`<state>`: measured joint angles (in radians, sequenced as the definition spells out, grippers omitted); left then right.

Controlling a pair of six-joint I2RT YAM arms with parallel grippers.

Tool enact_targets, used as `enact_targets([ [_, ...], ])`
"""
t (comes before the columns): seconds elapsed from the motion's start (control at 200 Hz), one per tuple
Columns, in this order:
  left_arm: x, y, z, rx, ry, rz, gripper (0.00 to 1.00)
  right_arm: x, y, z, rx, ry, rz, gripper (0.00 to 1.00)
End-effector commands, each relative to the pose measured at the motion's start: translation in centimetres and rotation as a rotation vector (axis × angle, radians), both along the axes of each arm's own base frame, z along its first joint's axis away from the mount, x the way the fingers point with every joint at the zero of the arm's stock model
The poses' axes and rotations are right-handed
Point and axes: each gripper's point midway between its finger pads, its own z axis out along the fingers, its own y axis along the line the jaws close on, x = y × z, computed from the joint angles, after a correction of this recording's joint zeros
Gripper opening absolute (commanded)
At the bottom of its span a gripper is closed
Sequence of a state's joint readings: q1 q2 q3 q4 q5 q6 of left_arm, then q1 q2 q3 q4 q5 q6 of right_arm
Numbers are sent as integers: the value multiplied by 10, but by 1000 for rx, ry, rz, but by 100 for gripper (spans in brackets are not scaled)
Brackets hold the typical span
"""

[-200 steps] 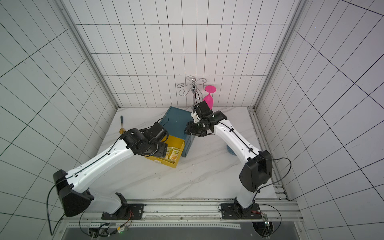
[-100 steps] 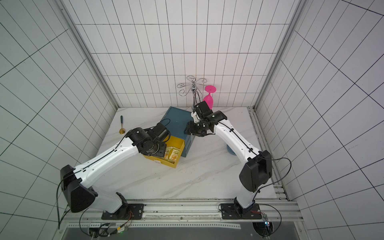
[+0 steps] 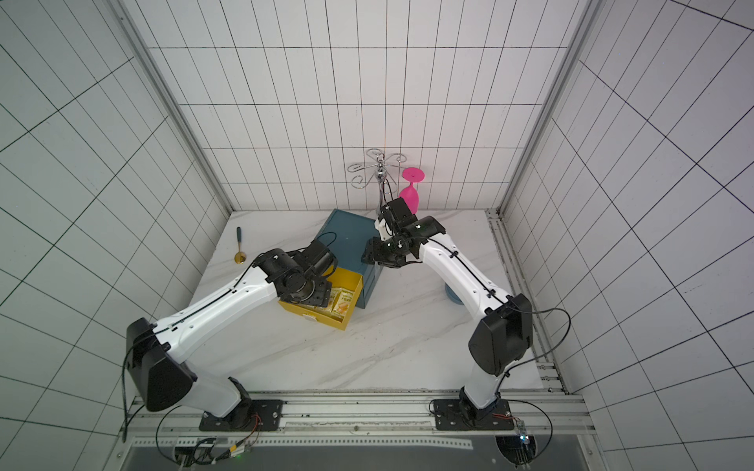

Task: Take the cookies out of the drawer
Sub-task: Pick up the cookie from the drawer, then place the cookie at the center of the board.

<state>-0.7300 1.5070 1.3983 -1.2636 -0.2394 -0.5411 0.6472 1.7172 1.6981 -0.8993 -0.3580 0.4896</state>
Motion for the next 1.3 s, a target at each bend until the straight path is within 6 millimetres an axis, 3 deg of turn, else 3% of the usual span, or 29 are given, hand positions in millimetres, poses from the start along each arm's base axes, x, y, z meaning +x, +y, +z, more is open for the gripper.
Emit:
enact_targets([
  [0.0, 5, -4, -13, 5, 20, -8, 73, 2, -10, -4, -49, 17, -13, 57],
  [0.295, 10, -4, -15, 1, 22, -15, 47, 4, -9, -3, -49, 14, -16, 57],
  [0.4, 10, -2, -10, -1, 8, -11, 44, 4, -9, -2, -45, 11, -16, 57],
  [0.72, 15, -2, 35, -74, -105, -8, 38, 5, -10, 0, -48, 4, -22, 57],
  [0.945, 15, 4, 83, -149, -228, 8, 39, 6, -11, -2, -53, 2, -23, 57],
  [1.08, 11, 20, 119, -197, -333, 42, 40, 7, -11, -3, -56, 5, -24, 57],
  [1.185, 12, 50, 143, -216, -374, 123, 41, 7, -12, -3, -57, 5, -23, 57],
  [1.235, 13, 67, 148, -195, -386, 159, 42, 7, -12, -4, -57, 7, -25, 57],
  [1.295, 17, 91, 141, -159, -360, 219, 44, 8, -12, -4, -56, 6, -27, 57],
])
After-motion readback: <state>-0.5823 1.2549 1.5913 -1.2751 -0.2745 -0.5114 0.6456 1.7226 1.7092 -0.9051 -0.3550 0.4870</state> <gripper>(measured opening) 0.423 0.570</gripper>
